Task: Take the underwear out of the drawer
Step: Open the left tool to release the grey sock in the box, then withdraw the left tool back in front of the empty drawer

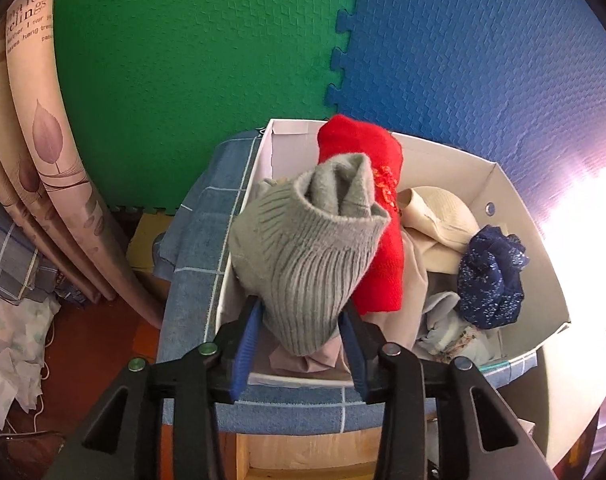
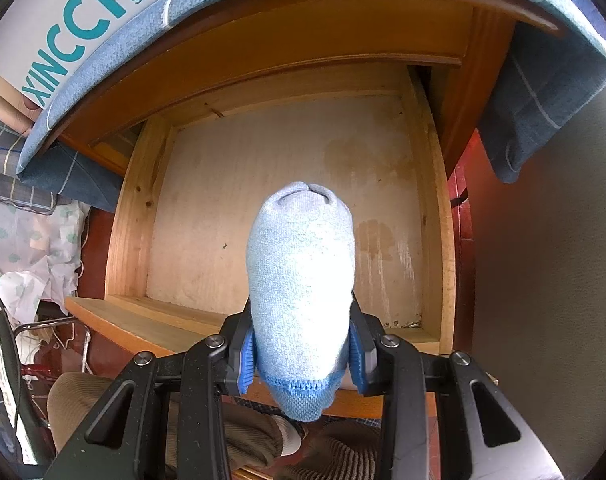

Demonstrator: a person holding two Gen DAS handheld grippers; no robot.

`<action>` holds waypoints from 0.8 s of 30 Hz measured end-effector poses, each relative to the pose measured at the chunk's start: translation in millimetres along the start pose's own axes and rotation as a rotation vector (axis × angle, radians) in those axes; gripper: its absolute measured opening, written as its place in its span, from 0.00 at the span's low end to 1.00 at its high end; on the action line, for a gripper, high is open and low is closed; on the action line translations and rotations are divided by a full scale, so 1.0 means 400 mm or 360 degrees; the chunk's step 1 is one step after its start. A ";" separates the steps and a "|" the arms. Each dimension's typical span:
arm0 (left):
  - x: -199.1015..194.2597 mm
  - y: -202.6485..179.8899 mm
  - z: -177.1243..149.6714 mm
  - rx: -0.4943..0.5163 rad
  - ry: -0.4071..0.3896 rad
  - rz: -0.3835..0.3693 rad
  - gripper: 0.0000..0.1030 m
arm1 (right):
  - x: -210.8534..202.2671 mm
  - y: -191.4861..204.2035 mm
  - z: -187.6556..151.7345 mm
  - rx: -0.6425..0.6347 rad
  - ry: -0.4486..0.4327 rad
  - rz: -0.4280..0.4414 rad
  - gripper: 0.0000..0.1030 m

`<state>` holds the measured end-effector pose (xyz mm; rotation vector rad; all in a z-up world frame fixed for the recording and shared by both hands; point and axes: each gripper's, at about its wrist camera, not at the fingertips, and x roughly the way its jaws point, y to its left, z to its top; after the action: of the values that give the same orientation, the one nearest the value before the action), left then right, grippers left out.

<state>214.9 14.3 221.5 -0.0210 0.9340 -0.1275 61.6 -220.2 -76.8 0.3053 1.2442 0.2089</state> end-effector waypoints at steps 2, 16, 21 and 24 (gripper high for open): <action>-0.009 -0.004 -0.002 0.0004 -0.0008 -0.0008 0.46 | 0.000 -0.002 0.000 0.0001 -0.0001 -0.0005 0.33; -0.155 -0.023 -0.060 0.0119 -0.0279 0.0132 0.53 | 0.005 0.003 -0.003 -0.0013 0.0003 -0.0038 0.33; -0.217 0.000 -0.131 0.0103 -0.0409 0.0184 0.60 | 0.007 0.008 -0.003 -0.0023 0.0004 -0.0061 0.33; -0.228 0.017 -0.190 0.0076 -0.0435 0.0195 0.61 | 0.008 0.007 -0.003 -0.0023 0.0004 -0.0067 0.33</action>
<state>100.9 34.5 249.0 0.0616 0.6574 -0.0318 61.5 -216.7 -78.9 0.2664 1.2501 0.1823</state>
